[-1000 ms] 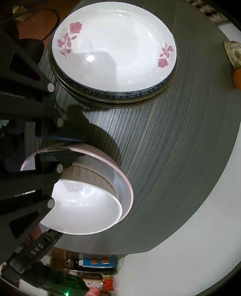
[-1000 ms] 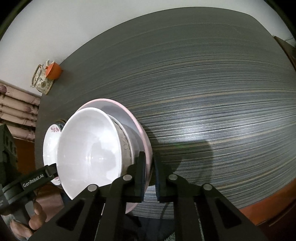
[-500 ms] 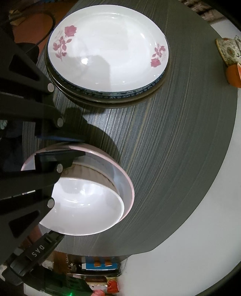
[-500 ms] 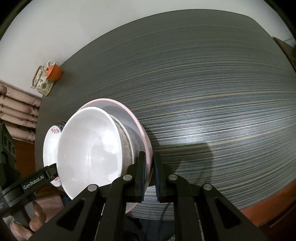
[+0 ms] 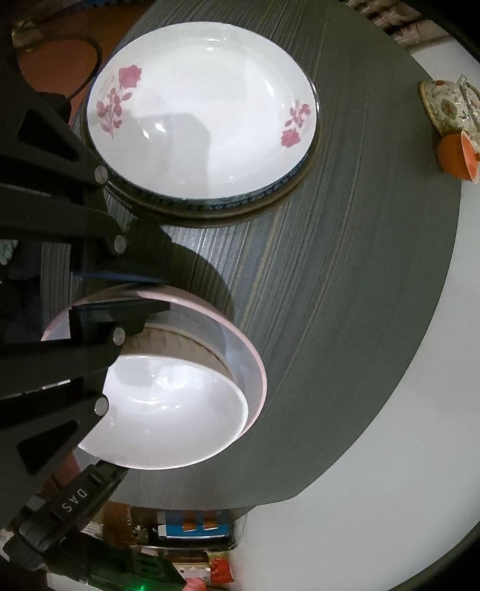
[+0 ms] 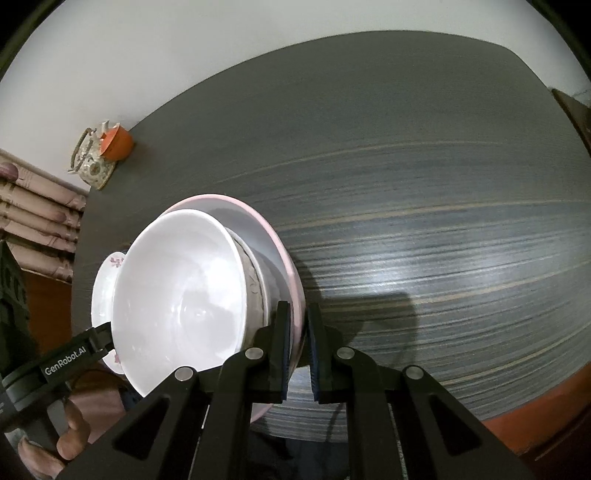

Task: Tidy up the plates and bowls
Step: 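Lift and carry the nested bowl stack toward the plate stack, then lower the nested bowls onto the pink-flower plate stack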

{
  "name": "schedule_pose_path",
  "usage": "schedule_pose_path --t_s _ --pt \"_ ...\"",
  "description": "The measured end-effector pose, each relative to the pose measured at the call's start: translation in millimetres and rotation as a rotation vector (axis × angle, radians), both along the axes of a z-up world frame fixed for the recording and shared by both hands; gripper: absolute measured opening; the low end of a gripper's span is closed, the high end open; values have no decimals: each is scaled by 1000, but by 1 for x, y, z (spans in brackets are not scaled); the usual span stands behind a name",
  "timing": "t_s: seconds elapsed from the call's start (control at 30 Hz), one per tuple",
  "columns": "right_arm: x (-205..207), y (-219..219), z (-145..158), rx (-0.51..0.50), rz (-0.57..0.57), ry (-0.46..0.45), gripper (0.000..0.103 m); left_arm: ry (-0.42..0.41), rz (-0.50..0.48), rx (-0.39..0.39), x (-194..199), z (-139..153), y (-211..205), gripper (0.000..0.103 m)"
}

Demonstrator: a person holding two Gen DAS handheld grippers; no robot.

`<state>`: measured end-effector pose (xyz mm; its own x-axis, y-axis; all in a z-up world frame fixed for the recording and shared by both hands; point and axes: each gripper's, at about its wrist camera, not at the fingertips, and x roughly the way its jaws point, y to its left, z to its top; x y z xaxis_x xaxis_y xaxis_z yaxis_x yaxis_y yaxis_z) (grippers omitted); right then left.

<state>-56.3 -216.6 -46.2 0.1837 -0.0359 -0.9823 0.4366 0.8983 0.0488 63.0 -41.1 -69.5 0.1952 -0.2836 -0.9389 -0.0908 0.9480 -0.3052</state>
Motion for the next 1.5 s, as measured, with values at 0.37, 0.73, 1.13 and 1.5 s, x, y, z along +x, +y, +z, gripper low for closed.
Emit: schedule_pose_path --t_s 0.37,0.73,1.13,1.5 --pt "35 39 14 -3 96 -29 11 -54 71 10 -9 28 38 6" --pt "77 103 9 25 225 -31 11 -93 184 46 -19 48 103 6" --pt "106 170 -20 35 333 11 11 -72 300 62 -41 39 169 6" --pt "109 186 -41 20 349 51 11 -38 325 45 -45 20 208 6"
